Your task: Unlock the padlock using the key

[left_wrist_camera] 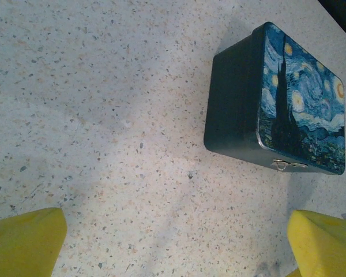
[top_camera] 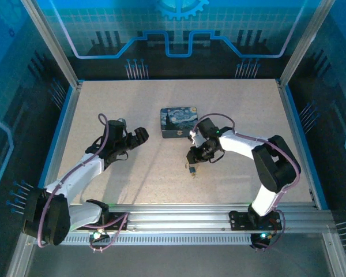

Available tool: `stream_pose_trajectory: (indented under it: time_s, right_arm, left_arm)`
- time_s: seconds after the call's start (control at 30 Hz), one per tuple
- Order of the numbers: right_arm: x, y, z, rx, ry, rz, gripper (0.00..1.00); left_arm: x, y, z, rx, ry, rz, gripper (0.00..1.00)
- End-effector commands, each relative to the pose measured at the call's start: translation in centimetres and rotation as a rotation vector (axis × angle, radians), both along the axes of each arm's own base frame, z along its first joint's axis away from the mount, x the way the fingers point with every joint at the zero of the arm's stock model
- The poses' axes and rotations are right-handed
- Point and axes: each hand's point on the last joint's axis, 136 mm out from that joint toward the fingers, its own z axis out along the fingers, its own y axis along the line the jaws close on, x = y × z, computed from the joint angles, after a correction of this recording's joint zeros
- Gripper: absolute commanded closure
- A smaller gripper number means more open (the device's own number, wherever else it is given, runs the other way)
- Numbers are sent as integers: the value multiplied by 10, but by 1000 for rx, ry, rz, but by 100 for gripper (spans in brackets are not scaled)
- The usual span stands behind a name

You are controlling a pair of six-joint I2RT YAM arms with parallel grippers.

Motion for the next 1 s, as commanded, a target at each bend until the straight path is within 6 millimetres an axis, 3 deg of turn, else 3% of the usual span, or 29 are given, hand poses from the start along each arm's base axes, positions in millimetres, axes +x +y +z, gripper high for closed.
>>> stream_pose_trajectory:
  time_s: [0.0, 0.3, 0.53, 0.97]
  right_arm:
    - [3, -7, 14, 1, -50, -12, 75]
    - [21, -25, 61, 23, -264, -56, 65]
    - [38, -55, 96, 42, -437, -143, 57]
    - [59, -141, 123, 26, -689, -397, 39]
  left_arm:
    - [-2, 5, 12, -6, -21, 20, 1]
    - [-12, 10, 20, -13, -34, 40, 1]
    - [-19, 19, 30, 19, -60, 62, 1]
    - [-18, 84, 60, 305, -161, 235, 1]
